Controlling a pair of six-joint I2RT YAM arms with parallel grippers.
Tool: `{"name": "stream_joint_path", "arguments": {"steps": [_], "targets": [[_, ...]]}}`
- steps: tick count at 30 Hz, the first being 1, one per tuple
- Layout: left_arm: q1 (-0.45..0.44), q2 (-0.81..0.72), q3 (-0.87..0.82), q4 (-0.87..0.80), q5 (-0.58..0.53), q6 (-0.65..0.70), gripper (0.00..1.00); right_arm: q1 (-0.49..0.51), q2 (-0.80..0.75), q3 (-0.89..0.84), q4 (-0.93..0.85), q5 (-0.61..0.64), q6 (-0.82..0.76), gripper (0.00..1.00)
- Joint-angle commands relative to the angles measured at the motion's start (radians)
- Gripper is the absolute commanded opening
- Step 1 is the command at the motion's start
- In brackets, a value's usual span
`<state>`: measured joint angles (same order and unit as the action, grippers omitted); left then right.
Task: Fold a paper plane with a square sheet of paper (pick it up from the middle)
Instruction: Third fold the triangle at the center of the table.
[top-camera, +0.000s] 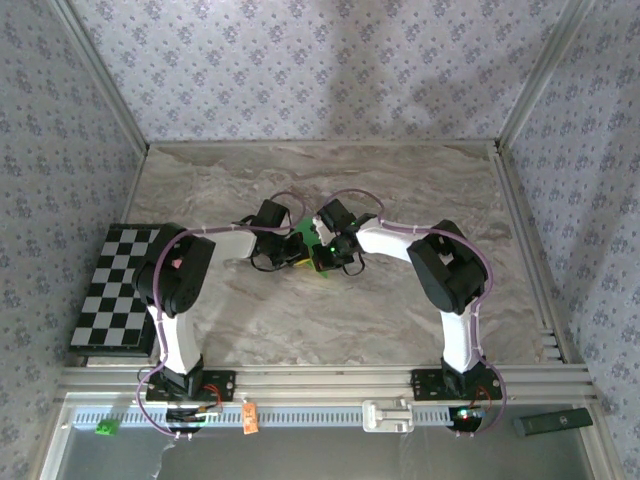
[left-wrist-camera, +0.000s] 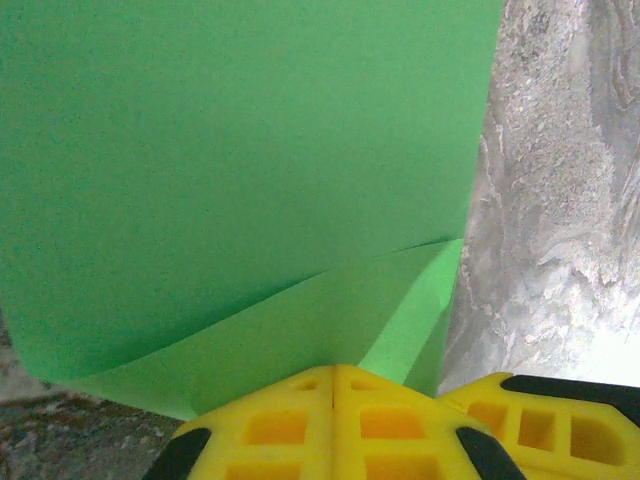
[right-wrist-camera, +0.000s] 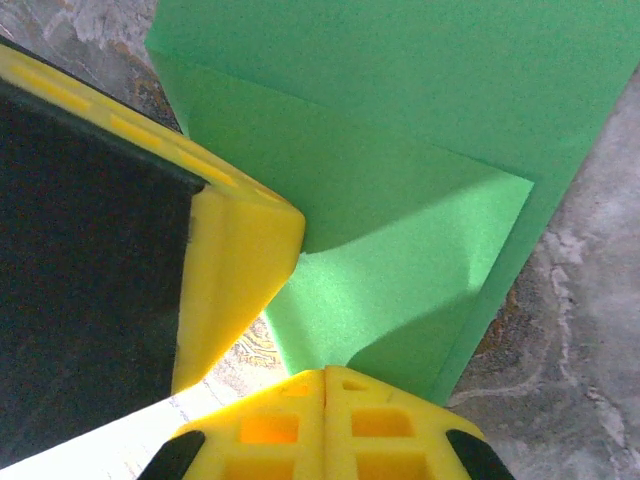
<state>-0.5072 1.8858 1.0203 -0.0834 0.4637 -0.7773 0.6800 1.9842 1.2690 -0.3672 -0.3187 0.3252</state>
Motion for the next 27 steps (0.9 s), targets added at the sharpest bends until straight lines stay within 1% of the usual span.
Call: {"name": "stream_joint_path", "arguments": {"steps": [1,3,7,10,20,24,27], "targets": [[0.036,0.045,-0.009,-0.025,-0.043,0.023,0.02,-0.002,0.067,-0.033,-0.111,0.076,-0.007,0.0],[0.058,0.05,-0.006,-0.04,-0.047,0.043,0.01,-0.003,0.071,-0.043,-0.126,0.101,-0.018,0.0],[0.111,0.051,-0.005,-0.081,-0.072,0.097,0.01,-0.007,0.064,-0.068,-0.125,0.112,-0.021,0.0],[0.148,0.057,-0.017,-0.093,-0.074,0.114,0.01,-0.013,0.061,-0.107,-0.119,0.105,-0.013,0.0],[0.236,0.047,0.002,-0.151,-0.109,0.178,0.02,-0.025,0.048,-0.138,-0.063,0.062,0.033,0.0],[0.251,0.001,0.033,-0.178,-0.104,0.182,0.03,-0.022,0.035,-0.133,-0.029,0.041,0.044,0.0],[0.25,-0.065,0.056,-0.19,-0.098,0.161,0.06,-0.018,0.012,-0.106,-0.004,0.015,0.053,0.0]]}}
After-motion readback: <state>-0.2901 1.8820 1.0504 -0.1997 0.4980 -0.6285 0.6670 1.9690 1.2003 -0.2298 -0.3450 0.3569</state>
